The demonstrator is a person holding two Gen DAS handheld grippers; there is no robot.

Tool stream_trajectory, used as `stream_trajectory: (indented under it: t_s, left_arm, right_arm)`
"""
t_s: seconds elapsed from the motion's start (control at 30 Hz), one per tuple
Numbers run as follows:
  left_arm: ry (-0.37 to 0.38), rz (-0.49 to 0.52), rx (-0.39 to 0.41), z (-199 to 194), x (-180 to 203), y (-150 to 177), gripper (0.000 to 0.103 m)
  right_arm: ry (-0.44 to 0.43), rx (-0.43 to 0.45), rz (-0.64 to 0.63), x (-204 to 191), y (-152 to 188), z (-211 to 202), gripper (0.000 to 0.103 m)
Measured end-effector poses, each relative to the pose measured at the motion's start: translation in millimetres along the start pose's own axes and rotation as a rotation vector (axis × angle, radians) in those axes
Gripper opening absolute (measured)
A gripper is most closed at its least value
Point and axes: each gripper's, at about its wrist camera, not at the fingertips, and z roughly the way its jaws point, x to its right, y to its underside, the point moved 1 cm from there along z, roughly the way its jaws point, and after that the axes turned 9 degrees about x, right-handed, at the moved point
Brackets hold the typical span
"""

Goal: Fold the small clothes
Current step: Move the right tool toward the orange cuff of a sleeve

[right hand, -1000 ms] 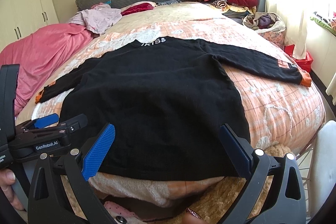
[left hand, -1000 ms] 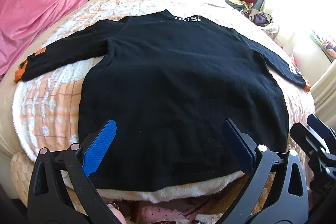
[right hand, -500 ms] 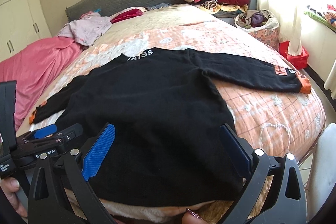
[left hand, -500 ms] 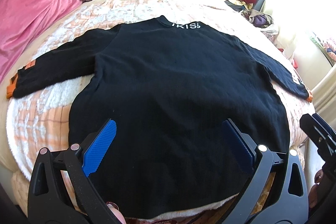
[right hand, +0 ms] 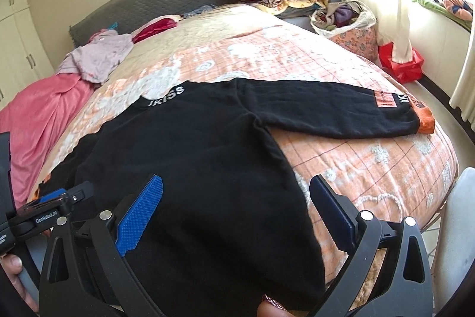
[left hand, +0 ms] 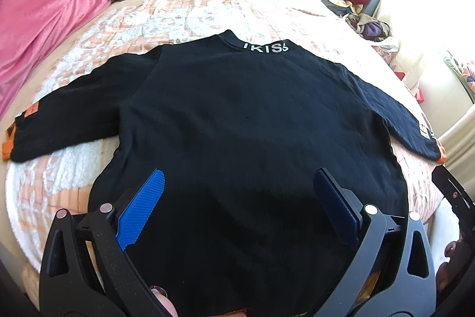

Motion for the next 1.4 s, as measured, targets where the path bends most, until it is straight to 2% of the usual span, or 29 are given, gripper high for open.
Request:
stream_trajectory:
  t_s: [0.63,0.97,1.2,1.4]
  left_arm:
    - [0.036,0.025,-0.04,37.8,24.3,-33.0,0.095]
    - [0.036,0.038,-0.073,59.3,28.3,-37.7,0.095]
    - [0.042,0.058,-0.07,69.2,32.6,-43.1,0.095]
    - [0.045,0.069,-0.062,77.3,37.4,-53.1,0.095]
  right_arm:
    - [0.086,-0.024,0.146,55.9,-29.5,35.1,0.099]
    - [0.2,-0.003,0.323,127.0,-38.3,45.8,0.099]
    - [0.259,-0.025,0.467,179.9,-32.4,60.7,0.099]
    - [0.332,-0.038,0.52,213.8,-29.0,77.3,0.099]
